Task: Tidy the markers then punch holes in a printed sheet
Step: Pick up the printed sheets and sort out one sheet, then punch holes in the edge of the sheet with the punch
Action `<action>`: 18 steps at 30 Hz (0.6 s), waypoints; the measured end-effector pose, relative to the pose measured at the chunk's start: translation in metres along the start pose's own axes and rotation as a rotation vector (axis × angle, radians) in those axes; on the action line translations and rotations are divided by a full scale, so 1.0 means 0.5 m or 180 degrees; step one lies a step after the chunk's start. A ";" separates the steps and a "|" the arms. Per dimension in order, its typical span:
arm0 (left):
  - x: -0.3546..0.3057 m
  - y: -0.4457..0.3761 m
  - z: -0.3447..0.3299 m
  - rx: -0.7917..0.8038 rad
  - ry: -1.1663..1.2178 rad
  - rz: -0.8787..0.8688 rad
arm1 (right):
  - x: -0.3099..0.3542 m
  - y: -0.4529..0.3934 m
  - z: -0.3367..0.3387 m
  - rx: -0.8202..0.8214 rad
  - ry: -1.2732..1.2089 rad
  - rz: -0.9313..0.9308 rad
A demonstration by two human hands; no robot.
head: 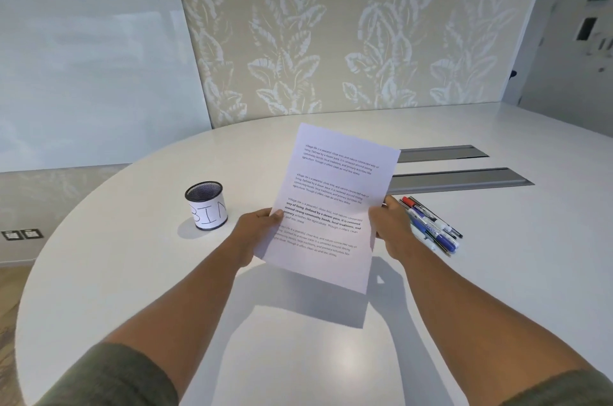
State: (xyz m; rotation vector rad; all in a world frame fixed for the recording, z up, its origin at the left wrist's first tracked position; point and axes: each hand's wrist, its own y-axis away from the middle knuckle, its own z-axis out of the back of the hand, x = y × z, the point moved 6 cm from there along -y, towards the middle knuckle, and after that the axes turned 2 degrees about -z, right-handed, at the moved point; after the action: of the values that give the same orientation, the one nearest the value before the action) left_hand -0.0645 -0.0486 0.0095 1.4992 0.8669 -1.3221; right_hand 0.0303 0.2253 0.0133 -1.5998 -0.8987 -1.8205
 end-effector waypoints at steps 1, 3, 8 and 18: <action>0.006 -0.005 -0.009 0.0013 -0.0031 0.0021 | -0.001 -0.001 0.006 -0.0023 -0.0003 0.0007; 0.016 -0.012 -0.024 0.0000 -0.0131 0.0055 | -0.004 -0.004 0.014 -0.0025 -0.0033 0.0017; 0.039 -0.029 -0.073 0.0052 -0.0277 0.0162 | -0.029 -0.024 0.035 0.0107 -0.0012 0.0003; 0.093 -0.081 -0.110 -0.0180 -0.0214 0.0466 | -0.064 -0.054 0.071 0.0017 -0.0083 0.0046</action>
State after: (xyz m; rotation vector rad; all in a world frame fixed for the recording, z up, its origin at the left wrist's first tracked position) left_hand -0.0758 0.0130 -0.0440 1.4380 0.7318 -1.2237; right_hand 0.0361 0.2690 -0.0194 -1.6260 -0.9006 -1.7899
